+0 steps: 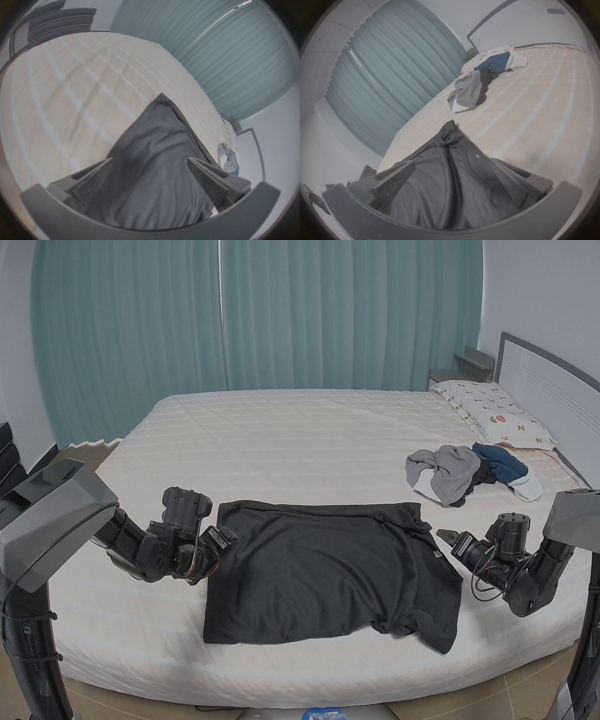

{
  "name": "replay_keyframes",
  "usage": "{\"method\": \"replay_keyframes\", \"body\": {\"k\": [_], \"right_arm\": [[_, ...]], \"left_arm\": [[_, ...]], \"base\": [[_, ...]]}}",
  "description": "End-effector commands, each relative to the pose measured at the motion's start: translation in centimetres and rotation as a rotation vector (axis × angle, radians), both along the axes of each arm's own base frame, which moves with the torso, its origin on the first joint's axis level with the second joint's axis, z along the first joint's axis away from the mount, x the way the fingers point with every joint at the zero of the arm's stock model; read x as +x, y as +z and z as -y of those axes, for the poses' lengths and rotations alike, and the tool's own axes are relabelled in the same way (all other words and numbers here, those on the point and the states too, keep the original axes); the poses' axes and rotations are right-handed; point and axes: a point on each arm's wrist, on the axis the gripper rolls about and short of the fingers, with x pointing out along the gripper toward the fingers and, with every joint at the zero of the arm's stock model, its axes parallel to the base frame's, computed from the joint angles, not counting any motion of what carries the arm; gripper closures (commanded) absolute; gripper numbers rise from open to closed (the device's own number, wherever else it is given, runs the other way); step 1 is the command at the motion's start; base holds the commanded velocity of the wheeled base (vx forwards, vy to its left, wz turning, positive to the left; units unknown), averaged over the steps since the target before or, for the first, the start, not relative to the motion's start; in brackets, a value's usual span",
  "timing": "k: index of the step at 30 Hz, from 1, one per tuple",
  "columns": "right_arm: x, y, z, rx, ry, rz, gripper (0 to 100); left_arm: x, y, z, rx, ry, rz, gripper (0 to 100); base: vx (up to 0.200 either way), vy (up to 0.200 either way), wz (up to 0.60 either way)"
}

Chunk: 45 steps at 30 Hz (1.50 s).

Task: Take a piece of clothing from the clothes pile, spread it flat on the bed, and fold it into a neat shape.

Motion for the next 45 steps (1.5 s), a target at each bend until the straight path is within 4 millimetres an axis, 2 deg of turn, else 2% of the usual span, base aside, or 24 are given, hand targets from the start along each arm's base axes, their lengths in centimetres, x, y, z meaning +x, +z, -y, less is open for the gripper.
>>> {"method": "replay_keyframes", "body": {"k": [1,9,12,30,37,45], "right_arm": [[-2.2,-0.4,0.1,0.018,0.046,-0.028,0],[-2.1,-1.7,-0.2,0.02,0.063,-0.064,0],[-2.2,-2.3,-0.6,0.017,0.073,-0.084,0],[-2.4,-3.1,-0.6,0.015,0.077,-0.116,0],[-3.2,-3.4,-2.0,0.063,0.139,-0.151,0],[-3.3,-4.5,-2.3,0.074,0.149,-0.192,0]], "left_arm": [[-3.9,0.9,-0.2,-0.082,0.003,0.041,0],[-4.4,0.1,-0.3,-0.129,0.004,0.036,0],[-4.5,0.0,-0.1,-0.173,0.019,0.021,0],[-5.7,-0.7,0.1,-0.148,0.005,-0.014,0],[-6.4,-0.5,-0.7,-0.1,-0.015,-0.014,0],[-7.0,-0.2,-1.4,-0.036,-0.027,-0.001,0]], "base": [[0.0,0.0,0.0],[0.0,0.0,0.0],[0.0,-0.2,0.0],[0.0,-0.2,0.0],[0.0,0.0,0.0],[0.0,0.0,0.0]]}}
